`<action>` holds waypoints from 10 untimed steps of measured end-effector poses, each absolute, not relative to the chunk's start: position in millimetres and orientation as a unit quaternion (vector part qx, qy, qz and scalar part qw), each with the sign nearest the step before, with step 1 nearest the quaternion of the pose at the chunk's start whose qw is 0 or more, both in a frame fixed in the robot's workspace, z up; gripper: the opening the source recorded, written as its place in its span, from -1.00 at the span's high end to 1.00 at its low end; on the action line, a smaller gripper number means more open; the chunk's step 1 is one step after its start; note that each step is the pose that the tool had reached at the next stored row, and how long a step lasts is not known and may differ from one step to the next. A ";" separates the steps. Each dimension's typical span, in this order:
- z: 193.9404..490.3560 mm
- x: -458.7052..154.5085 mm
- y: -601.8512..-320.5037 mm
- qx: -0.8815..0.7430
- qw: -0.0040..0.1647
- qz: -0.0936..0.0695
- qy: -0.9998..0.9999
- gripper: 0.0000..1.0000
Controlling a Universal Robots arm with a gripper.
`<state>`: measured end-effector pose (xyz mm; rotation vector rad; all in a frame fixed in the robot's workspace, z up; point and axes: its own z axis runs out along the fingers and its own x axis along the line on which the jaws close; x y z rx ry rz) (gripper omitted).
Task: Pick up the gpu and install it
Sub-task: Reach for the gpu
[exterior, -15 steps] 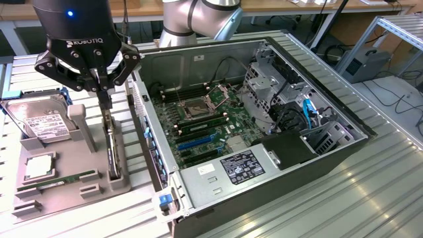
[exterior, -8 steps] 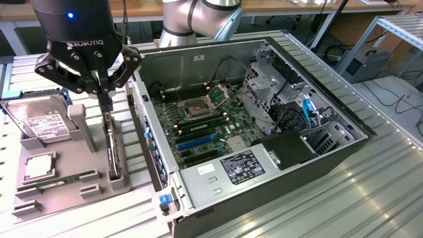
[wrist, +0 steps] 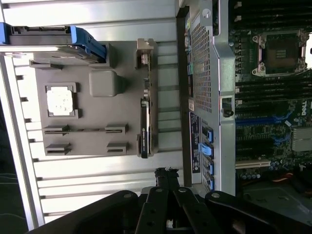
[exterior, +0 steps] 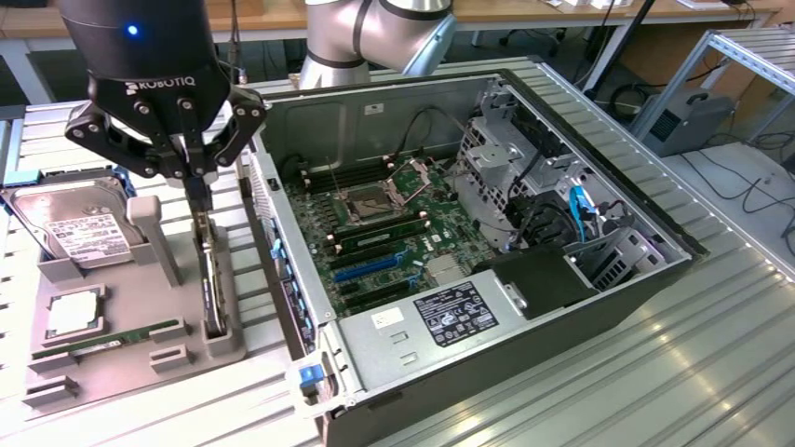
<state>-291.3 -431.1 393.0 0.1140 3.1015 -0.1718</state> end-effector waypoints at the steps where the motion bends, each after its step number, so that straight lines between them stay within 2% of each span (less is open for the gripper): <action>1: 393.0 -291.3 -431.4 0.037 0.017 -0.055 0.998 0.79; 10: 393.0 -291.3 -435.4 0.037 0.017 -0.057 0.998 0.79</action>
